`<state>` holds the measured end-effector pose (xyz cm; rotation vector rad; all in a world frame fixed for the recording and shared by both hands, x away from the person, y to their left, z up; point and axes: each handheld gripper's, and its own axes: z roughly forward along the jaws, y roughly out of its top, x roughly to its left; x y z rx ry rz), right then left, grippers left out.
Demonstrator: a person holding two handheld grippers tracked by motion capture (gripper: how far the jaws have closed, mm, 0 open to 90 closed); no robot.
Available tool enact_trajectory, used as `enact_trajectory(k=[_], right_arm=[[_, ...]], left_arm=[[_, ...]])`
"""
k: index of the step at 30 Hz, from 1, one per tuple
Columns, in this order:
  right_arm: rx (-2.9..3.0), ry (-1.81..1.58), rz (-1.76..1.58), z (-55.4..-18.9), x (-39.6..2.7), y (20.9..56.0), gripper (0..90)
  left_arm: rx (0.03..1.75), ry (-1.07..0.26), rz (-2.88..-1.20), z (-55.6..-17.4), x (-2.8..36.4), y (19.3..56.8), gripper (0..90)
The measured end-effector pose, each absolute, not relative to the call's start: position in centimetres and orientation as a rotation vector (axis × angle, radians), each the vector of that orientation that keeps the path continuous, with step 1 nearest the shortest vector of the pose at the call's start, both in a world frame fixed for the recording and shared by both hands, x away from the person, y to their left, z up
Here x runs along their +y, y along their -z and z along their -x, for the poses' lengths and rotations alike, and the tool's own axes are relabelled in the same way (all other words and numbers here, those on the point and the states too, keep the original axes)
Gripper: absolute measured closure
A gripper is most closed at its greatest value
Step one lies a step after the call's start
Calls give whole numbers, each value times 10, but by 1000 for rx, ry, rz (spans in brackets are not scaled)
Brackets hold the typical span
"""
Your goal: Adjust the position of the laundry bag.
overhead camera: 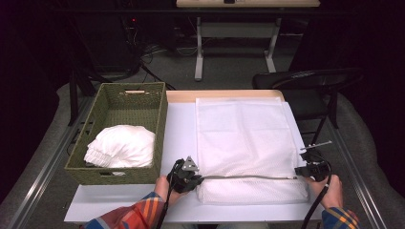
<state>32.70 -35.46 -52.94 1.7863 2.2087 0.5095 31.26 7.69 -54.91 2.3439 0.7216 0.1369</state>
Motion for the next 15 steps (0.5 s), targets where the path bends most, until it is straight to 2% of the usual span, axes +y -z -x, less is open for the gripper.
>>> enact_trajectory(k=[15], right_arm=[[2305, -509, -1729, -324, -329, 528, 849]], left_arm=[[787, -154, -2359, -301, 103, 545, 841]])
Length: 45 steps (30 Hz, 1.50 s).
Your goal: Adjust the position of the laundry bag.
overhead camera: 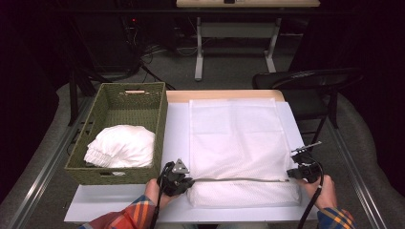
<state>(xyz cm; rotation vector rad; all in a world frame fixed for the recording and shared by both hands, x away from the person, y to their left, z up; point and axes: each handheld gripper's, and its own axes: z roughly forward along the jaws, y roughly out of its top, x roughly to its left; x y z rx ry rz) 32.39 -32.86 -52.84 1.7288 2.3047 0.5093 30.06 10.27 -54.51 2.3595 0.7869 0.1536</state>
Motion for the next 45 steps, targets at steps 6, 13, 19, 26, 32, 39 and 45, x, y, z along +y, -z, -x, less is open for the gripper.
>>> enact_trajectory(k=[6, 13, 19, 26, 32, 39, 45], right_arm=[[2356, -491, -1668, -324, -314, 528, 850], [2383, -494, -1645, -325, -305, 528, 852], [2392, -490, -1633, -326, -300, 528, 852], [2411, -490, -1613, -328, -294, 528, 854], [2431, -492, -1594, -330, -290, 529, 854], [2442, -493, -1581, -331, -284, 529, 856], [2460, -492, -1566, -332, -279, 529, 856]], left_arm=[[824, -165, -2360, -299, 109, 545, 839], [851, -202, -2371, -299, 116, 542, 840], [864, -244, -2385, -298, 122, 540, 841], [873, -258, -2390, -297, 126, 540, 841], [869, -267, -2411, -293, 132, 542, 842], [868, -280, -2413, -289, 138, 539, 841], [886, -285, -2418, -286, 143, 541, 842]])
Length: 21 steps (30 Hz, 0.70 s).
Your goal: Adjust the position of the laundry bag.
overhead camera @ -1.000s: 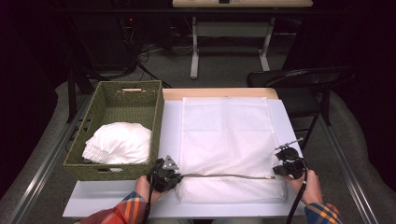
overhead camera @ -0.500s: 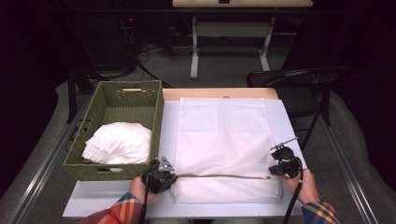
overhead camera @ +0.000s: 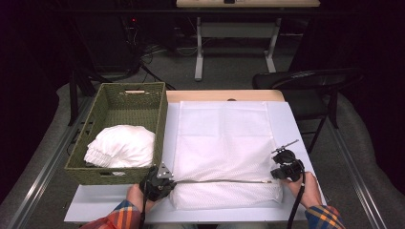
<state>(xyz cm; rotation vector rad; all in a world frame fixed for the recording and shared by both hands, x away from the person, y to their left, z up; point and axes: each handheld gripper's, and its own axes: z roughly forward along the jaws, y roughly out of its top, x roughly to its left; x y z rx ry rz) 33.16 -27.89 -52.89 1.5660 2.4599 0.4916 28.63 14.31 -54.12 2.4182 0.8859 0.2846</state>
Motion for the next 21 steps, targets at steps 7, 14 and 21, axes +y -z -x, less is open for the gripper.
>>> enact_trajectory(k=[7, 14, 21], right_arm=[[2465, -486, -1558, -333, -274, 529, 856], [2481, -475, -1537, -336, -268, 529, 856], [2497, -475, -1518, -338, -263, 529, 854]], left_arm=[[896, -299, -2419, -283, 146, 541, 844], [905, -313, -2417, -281, 150, 540, 844], [912, -309, -2416, -277, 155, 540, 843]])
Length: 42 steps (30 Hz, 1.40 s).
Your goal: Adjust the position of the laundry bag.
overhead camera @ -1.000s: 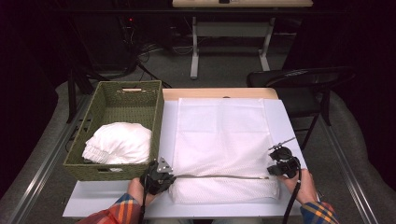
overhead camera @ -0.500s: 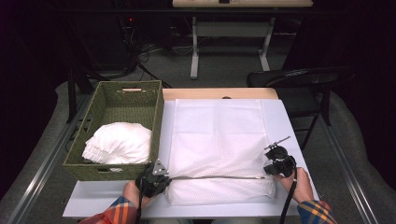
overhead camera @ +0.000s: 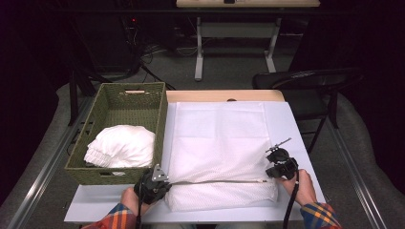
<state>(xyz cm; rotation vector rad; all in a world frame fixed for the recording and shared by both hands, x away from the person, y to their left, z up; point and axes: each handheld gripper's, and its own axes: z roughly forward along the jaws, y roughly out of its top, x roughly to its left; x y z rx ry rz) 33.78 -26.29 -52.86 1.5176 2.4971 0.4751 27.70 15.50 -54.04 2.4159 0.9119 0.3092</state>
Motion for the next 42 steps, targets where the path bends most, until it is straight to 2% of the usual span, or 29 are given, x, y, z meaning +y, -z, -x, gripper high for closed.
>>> enact_trajectory(k=[8, 10, 15, 17, 18, 19, 20, 21, 25, 29, 35, 42], right_arm=[[2507, -474, -1489, -340, -260, 529, 846], [2503, -478, -1496, -339, -260, 529, 811], [2480, -498, -1469, -331, -264, 523, 575], [2463, -515, -1469, -326, -267, 520, 444], [2438, -530, -1471, -320, -270, 516, 345], [2438, -530, -1471, -320, -270, 516, 345], [2428, -542, -1472, -318, -272, 514, 283], [2421, -561, -1472, -313, -276, 510, 178], [2403, -611, -1462, -304, -282, 504, 126], [2387, -645, -1475, -294, -286, 498, 8], [2364, -696, -1474, -281, -290, 492, 0], [2360, -722, -1477, -271, -292, 493, 0]], left_arm=[[915, -309, -2419, -276, 157, 540, 832], [897, -309, -2428, -275, 157, 539, 785], [800, -285, -2397, -267, 160, 528, 463], [754, -277, -2376, -264, 160, 523, 371], [742, -288, -2366, -262, 160, 520, 300], [725, -282, -2359, -260, 159, 518, 300], [712, -279, -2357, -259, 158, 516, 277], [705, -286, -2349, -258, 157, 514, 224], [675, -258, -2338, -259, 150, 511, 168], [645, -232, -2343, -261, 138, 511, 141], [611, -212, -2349, -267, 127, 511, 71], [620, -197, -2339, -273, 122, 513, 51]])
